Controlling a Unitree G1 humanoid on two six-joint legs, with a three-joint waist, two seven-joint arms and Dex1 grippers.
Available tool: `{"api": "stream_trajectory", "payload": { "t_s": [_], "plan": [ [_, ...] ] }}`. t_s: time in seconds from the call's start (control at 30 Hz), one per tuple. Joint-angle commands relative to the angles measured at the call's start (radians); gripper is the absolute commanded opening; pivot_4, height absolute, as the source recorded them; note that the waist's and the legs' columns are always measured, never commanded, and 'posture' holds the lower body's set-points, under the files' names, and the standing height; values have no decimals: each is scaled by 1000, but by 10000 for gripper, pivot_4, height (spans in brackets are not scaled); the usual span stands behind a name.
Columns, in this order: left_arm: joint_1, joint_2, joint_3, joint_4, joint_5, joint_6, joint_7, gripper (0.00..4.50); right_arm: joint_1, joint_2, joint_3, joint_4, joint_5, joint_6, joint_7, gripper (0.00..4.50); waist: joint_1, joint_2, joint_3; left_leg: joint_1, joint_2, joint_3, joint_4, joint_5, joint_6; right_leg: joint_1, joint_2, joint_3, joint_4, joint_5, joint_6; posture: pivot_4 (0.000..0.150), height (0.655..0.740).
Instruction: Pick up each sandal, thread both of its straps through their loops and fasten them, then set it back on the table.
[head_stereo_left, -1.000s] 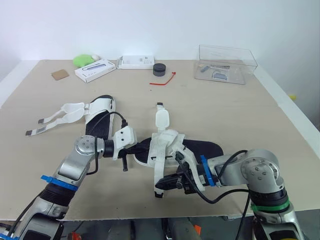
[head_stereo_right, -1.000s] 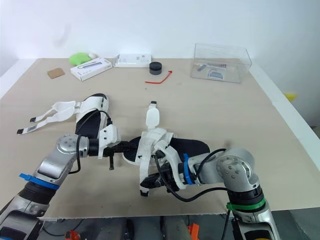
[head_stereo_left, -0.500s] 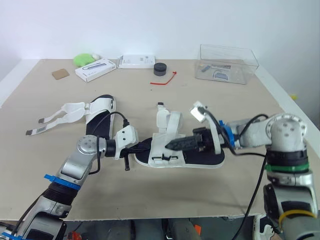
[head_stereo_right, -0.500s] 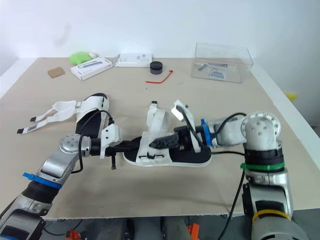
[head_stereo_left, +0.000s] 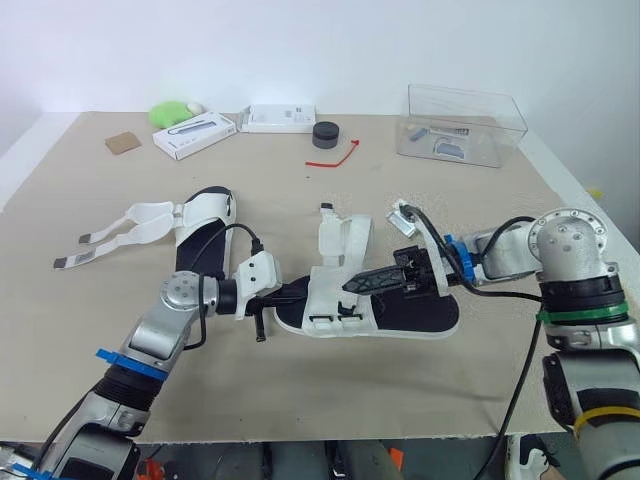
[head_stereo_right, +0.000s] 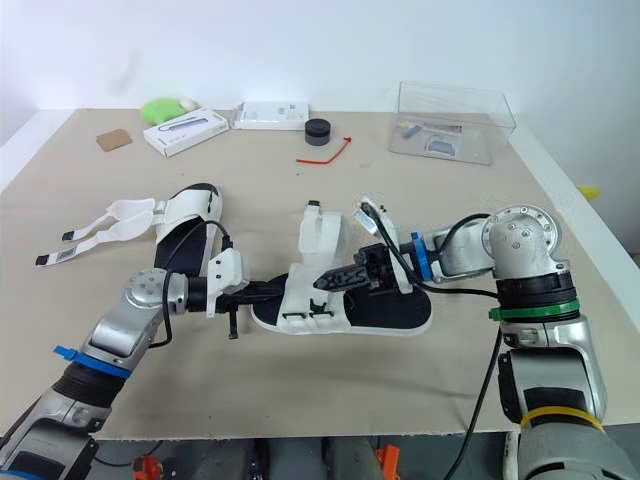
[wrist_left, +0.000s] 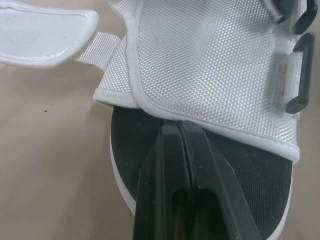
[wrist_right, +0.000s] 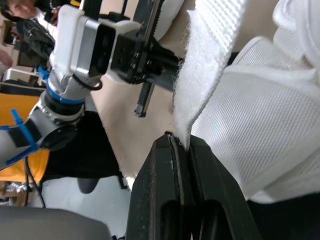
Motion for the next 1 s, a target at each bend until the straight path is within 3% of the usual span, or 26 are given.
{"api": "stream_trajectory", "payload": {
  "t_s": [0.03,0.63,1.0],
  "plan": [
    [16,7,-5,-14,15,1,10,0,-45,-31,11,27,83,0,-1,580,0,0,0,0,0,0,0,0,0,0,0,0,0,0,0,1500,7400],
    [23,9,-5,-22,22,5,22,0,-56,-50,64,195,230,0,-130,580,0,0,0,0,0,0,0,0,0,0,0,0,0,0,0,1500,7400],
    [18,4,-5,-11,29,2,33,0,-31,-60,91,127,143,0,-128,580,0,0,0,0,0,0,0,0,0,0,0,0,0,0,0,1500,7400]
  ]
}}
